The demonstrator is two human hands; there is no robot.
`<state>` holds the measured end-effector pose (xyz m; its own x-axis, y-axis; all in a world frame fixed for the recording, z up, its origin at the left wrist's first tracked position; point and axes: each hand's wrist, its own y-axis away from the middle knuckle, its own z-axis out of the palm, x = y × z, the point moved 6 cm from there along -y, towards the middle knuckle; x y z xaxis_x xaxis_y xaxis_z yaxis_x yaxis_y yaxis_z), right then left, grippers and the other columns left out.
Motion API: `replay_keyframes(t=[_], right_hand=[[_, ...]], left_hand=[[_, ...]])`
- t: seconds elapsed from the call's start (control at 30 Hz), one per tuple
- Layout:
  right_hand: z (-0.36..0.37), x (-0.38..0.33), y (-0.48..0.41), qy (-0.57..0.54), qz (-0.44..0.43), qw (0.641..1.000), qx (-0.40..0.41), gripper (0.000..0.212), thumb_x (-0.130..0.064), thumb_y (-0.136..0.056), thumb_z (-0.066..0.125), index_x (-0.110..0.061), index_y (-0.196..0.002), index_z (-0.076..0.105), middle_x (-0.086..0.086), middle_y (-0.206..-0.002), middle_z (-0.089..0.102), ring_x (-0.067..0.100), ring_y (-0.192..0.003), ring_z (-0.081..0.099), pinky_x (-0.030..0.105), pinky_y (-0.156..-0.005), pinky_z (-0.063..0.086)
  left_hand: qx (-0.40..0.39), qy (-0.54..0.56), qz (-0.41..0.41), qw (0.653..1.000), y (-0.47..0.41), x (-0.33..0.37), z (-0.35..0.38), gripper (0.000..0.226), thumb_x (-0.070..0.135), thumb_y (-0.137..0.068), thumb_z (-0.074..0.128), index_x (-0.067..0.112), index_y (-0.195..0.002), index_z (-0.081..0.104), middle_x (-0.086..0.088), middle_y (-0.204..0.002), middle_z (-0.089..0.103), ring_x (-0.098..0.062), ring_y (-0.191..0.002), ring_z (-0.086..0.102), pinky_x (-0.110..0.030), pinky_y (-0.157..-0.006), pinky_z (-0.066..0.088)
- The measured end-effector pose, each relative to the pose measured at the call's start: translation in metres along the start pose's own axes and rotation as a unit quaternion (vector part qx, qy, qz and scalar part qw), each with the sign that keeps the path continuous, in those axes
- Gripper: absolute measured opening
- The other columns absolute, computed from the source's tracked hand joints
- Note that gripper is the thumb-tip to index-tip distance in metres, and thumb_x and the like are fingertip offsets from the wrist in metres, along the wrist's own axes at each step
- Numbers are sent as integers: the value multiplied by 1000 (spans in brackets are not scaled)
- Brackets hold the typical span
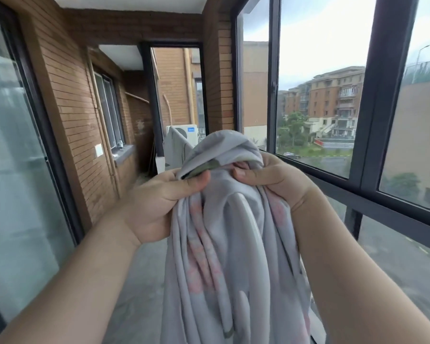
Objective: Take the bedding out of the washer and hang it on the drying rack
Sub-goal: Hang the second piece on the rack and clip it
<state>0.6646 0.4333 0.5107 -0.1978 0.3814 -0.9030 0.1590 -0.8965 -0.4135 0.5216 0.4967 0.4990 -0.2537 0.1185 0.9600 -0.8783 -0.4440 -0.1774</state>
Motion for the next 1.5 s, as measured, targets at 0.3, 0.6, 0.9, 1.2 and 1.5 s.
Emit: replay_keyframes(t=[0.3,0.6,0.9,1.2,1.5], right_hand=[[-26,30,-14,94,45,983,150,62,-64,-86,55,-13,-115,74,16,-118,72,28,-111,69,42,-100,52],[-16,6,-52,69,1,976,204,43,-27,-99,64,12,-115,60,17,-92,65,26,-77,63,33,-71,55],[-47,23,-94,130,89,934,322,13,-19,-93,62,-8,-86,66,0,-68,62,7,-52,58,16,-50,47],[-52,15,-127,213,91,914,333,11,-16,-91,72,-9,-84,71,-4,-70,70,3,-58,65,14,-52,49],[-54,23,-143,236,110,910,321,30,-19,-99,64,5,-117,67,-1,-85,66,-5,-45,61,7,-41,42]], left_hand=[[72,-5,-4,997,-14,-19,-21,48,47,-86,59,12,-114,76,-15,-123,70,-26,-112,68,-37,-97,56],[219,-7,91,971,-40,7,-47,22,19,-101,56,7,-111,71,-10,-95,77,-18,-83,72,-31,-79,60],[288,-12,44,957,-78,-7,-102,24,22,-97,58,19,-88,80,-7,-98,78,-29,-104,71,-44,-96,55],[350,-40,27,935,-97,-9,-138,17,27,-93,63,22,-96,79,-3,-101,77,-24,-99,70,-34,-81,55],[333,-54,-18,941,-122,-11,-146,36,53,-81,62,18,-82,69,3,-87,72,-17,-80,65,-30,-73,49]])
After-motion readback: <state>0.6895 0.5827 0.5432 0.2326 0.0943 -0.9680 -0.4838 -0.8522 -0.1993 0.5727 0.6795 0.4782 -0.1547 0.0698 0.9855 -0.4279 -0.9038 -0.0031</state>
